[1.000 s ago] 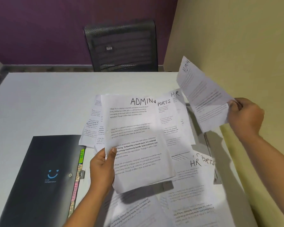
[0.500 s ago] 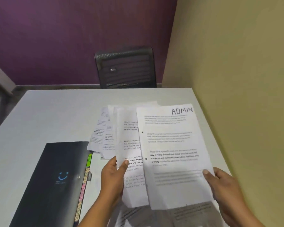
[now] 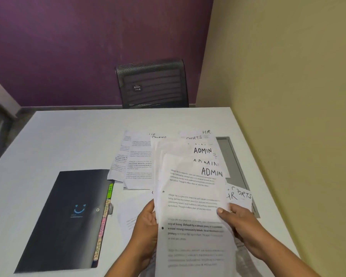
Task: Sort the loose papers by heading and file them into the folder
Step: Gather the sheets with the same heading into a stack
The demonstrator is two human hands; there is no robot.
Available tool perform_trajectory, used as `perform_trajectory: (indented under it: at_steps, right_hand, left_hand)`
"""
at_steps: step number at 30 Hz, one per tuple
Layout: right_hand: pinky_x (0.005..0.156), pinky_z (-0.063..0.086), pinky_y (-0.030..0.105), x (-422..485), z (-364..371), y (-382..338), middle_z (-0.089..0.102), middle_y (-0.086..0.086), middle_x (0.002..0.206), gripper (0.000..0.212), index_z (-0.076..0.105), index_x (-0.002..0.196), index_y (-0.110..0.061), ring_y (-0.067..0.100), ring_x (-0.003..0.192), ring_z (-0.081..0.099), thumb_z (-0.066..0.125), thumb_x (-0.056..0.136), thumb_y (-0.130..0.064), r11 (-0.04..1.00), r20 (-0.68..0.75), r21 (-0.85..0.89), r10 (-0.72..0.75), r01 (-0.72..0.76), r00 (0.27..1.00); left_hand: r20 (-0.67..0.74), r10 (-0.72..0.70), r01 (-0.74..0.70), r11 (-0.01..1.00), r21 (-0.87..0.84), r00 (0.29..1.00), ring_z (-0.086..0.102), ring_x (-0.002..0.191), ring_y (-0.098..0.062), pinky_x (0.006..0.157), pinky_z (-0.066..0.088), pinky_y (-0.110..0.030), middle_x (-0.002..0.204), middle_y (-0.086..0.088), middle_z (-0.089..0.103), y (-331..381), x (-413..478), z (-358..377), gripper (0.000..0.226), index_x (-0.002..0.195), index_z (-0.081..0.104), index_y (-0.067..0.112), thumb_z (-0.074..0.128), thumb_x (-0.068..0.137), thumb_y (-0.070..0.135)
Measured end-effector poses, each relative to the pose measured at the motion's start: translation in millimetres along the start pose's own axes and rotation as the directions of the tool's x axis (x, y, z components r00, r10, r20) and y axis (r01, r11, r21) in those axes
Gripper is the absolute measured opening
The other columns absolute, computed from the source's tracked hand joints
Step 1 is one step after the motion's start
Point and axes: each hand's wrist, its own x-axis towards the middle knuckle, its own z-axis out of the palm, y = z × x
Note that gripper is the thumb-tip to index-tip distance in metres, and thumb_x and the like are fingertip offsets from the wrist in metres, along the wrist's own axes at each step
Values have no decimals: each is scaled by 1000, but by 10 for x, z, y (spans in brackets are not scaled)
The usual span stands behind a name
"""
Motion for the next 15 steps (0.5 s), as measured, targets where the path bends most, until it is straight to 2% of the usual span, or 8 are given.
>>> perform_trajectory:
  at_steps: [2,3,5,6,8,11,13,15]
  right_hand:
    - [87,57,53,-12,28,37,78,8,104,25,68,117,-7,33,97,74,65,93,-14,999,-16,21,-39,40,999]
    - [86,58,51,-31,48,49,78,9,103,23,69,115,-6,33,96,74,64,93,-9,997,-28,41,-57,58,998]
    - [74,61,38,-65,74,60,78,9,102,20,69,110,-5,28,92,75,63,92,-1,993,-42,86,-81,85,996]
    - [69,60,32,-76,81,72,78,9,101,19,70,108,-6,25,90,76,63,91,2,993,-53,69,-95,98,994]
    - [68,57,29,-82,71,103,78,7,101,21,72,105,-9,21,89,76,64,90,3,992,-76,0,-126,126,989]
    - [80,57,36,-78,46,124,78,3,103,26,72,108,-12,22,94,75,65,89,4,988,-83,-27,-153,151,985]
    - [86,57,41,-88,51,123,78,3,104,28,72,111,-12,23,97,74,65,89,3,985,-86,-35,-173,171,981]
    - [85,57,40,-90,56,125,78,2,104,26,72,111,-13,22,98,74,66,90,1,981,-87,-39,-191,189,978]
  left_hand:
    - [-33,-22,24,999,46,999,73,94,-32,77,61,-45,105,-10,76,22,-48,6,27,116,68,20,68,90,12]
    - [-53,-43,46,997,63,998,74,92,-31,75,61,-44,102,-9,77,28,-68,4,19,112,71,21,64,94,21]
    - [-71,-60,65,995,71,996,74,92,-31,78,61,-46,100,-10,77,32,-104,-4,21,105,74,22,58,97,33]
    - [-69,-47,52,996,71,996,74,91,-30,75,61,-44,100,-11,77,31,-114,-8,21,105,74,21,58,97,33]
    - [-62,-19,22,998,54,998,75,86,-26,64,59,-33,100,-11,77,38,-133,-6,20,108,74,17,60,96,25]
    - [-52,12,-10,1000,29,999,74,76,-16,57,54,-21,97,-10,78,67,-168,20,18,108,73,14,60,95,14]
    - [-64,25,-21,998,55,998,73,73,-13,56,53,-21,95,-10,78,50,-156,24,19,108,73,14,60,95,15]
    - [-85,43,-39,998,50,995,72,72,-12,59,54,-22,93,-9,78,28,-134,14,21,106,74,14,56,97,21]
